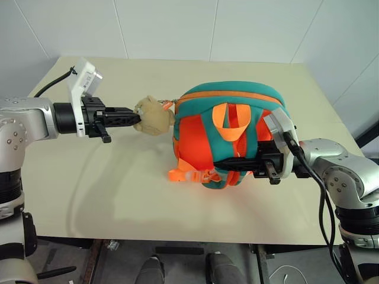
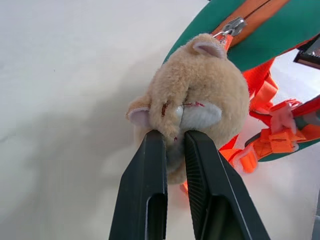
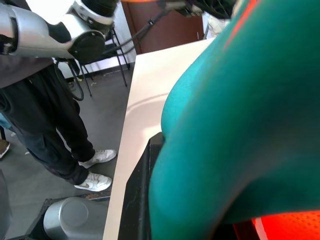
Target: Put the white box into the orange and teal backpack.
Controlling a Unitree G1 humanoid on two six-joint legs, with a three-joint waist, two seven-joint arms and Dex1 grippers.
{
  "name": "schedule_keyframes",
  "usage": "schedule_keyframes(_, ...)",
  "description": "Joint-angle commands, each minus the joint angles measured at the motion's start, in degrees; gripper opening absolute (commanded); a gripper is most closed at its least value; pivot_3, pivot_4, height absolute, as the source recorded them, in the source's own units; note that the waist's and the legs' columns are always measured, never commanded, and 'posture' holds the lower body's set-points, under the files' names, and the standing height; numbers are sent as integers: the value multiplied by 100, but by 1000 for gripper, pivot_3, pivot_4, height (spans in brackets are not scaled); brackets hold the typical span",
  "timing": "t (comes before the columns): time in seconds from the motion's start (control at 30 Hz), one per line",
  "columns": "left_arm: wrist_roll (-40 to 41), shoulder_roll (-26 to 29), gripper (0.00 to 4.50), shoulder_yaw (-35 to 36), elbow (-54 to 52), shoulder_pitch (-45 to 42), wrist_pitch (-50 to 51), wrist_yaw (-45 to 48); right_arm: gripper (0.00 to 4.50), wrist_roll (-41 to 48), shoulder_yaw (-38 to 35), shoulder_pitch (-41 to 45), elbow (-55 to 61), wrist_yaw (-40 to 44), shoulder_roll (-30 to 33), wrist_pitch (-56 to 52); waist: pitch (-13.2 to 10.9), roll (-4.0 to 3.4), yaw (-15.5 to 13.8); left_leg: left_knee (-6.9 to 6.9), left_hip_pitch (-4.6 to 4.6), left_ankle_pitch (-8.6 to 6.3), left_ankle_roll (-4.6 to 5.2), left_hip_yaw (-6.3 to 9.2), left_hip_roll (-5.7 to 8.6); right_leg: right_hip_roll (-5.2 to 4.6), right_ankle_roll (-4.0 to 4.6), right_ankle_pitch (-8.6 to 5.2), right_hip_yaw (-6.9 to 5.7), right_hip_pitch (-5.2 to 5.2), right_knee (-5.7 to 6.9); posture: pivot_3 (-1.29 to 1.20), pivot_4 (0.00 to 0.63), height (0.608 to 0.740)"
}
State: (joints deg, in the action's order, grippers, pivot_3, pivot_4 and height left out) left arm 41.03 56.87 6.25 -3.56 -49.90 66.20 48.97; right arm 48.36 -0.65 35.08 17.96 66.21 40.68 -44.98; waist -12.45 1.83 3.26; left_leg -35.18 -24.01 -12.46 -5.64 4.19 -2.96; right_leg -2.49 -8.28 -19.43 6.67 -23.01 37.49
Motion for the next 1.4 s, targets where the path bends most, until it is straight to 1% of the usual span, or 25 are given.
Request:
schedule_keyframes(0.03, -361, 293, 238, -182, 390, -59, -242, 261, 0, 214, -288, -60, 246, 18, 59, 67, 0, 0, 3, 3, 0, 0, 0, 0, 0, 0, 0, 0, 0, -1, -1, 0, 150, 740)
schedule_keyframes(0.1, -498, 338, 238, -416, 610, -42, -373, 463, 0, 249, -280, -65, 275, -19, 46, 55, 0, 0, 2, 3, 0, 0, 0, 0, 0, 0, 1, -1, 0, -1, -1, 0, 150, 740)
schedule_keyframes(0.2, -926, 300, 238, -1037, 1183, -105, -764, 879, 0, 363, -275, -82, 376, -114, -2, -2, 0, 0, 2, 4, 0, 0, 0, -1, 0, 0, 2, -1, 0, -1, -1, 0, 150, 740)
schedule_keyframes(0.23, -1104, 236, 238, -1270, 1409, -184, -932, 1017, 0, 383, -262, -80, 392, -142, -12, -11, 0, 0, -2, 4, 0, 0, 0, -1, 0, 1, 2, -1, -1, -2, 0, 0, 150, 740)
schedule_keyframes(0.4, -1785, -71, 237, -2013, 2219, -529, -1575, 1528, 0, 465, -237, -97, 450, -254, -19, -22, 0, 0, -10, 3, -2, 0, 0, 0, 0, 2, 2, -1, -2, -2, 0, 0, 150, 740)
schedule_keyframes(0.57, -2561, -365, 224, -2548, 2893, -683, -2290, 1771, 0, 519, -223, -118, 506, -335, -24, -34, 0, 0, -4, 7, -2, 0, 0, -1, -1, 3, 3, -2, -1, -4, 0, 0, 150, 740)
schedule_keyframes(0.63, -2885, -571, 223, -2712, 3159, -693, -2743, 1772, 0, 541, -216, -125, 533, -381, -33, -49, 0, 0, -4, 6, -2, 0, 0, -1, -1, 2, 4, -2, -1, -5, 0, 0, 150, 740)
schedule_keyframes(0.73, -3112, -844, 223, -2729, 3442, -764, -3020, 1747, 0, 567, -207, -128, 564, -442, -39, -68, 0, 0, -16, 4, -2, 0, 0, -1, -1, 2, 3, -2, -1, -4, 3, 0, 150, 740)
schedule_keyframes(0.83, -3229, -997, 223, -2607, 3605, -754, -3326, 1720, 0, 566, -230, -140, 569, -485, -10, -92, 1, 0, -17, 2, -1, 1, 1, -1, -1, 2, 3, -2, -1, -3, 6, 0, 150, 740)
schedule_keyframes(0.97, -2895, -1290, 222, -1874, 3634, -683, -3982, 1569, 0, 523, -255, -140, 566, -665, 145, -277, 0, 0, -26, 0, 0, 2, 3, 0, -1, 2, 3, -2, 0, -2, 12, 0, 150, 740)
schedule_keyframes(1.03, -2707, -1345, 222, -1550, 3549, -643, -3890, 1614, 0, 514, -210, -114, 541, -678, 293, -437, 0, 0, -29, -2, -2, 2, 3, 0, -1, 1, 3, -2, -1, -3, 12, 0, 150, 740)
schedule_keyframes(1.1, -2488, -1231, 953, -1332, 3140, -402, -3758, 1898, 663, 543, -250, -123, 539, -661, 449, -537, 0, -1, -12, -1, -4, 2, 3, 0, -1, 1, 3, -2, -1, -4, 11, 0, 150, 740)
schedule_keyframes(1.13, -2408, -1144, 1196, -1227, 2957, -280, -3621, 1964, 939, 566, -311, -143, 557, -669, 543, -585, 0, -1, -5, 1, -4, 2, 4, -1, -1, 1, 3, -2, 0, -6, 10, 0, 150, 740)
schedule_keyframes(1.23, -2232, -943, 2177, -920, 2428, 39, -3277, 1964, 1943, 579, -445, -206, 620, -656, 789, -643, 0, 0, -20, 8, -10, 2, 4, 0, -2, 1, 5, -5, -1, -17, 10, 0, 150, 740)
schedule_keyframes(1.3, -2198, -919, 2789, -803, 2247, 148, -3196, 1907, 2629, 592, -489, -223, 632, -649, 855, -654, 0, 0, -31, 7, -14, 2, 4, 0, -2, 0, 5, -5, -1, -21, 11, 0, 150, 740)
schedule_keyframes(1.33, -2149, -859, 3147, -653, 2100, 290, -3203, 1870, 3000, 568, -569, -243, 642, -631, 973, -652, 0, 0, -34, 4, -13, 2, 4, 0, -2, 0, 5, -5, -1, -21, 13, 0, 150, 740)
schedule_keyframes(1.4, -2098, -740, 3703, -352, 1840, 600, -3333, 1803, 3634, 470, -716, -311, 651, -560, 1263, -642, 0, -1, -44, 1, -13, 2, 3, 0, -1, 0, 5, -5, 0, -20, 15, 0, 150, 740)
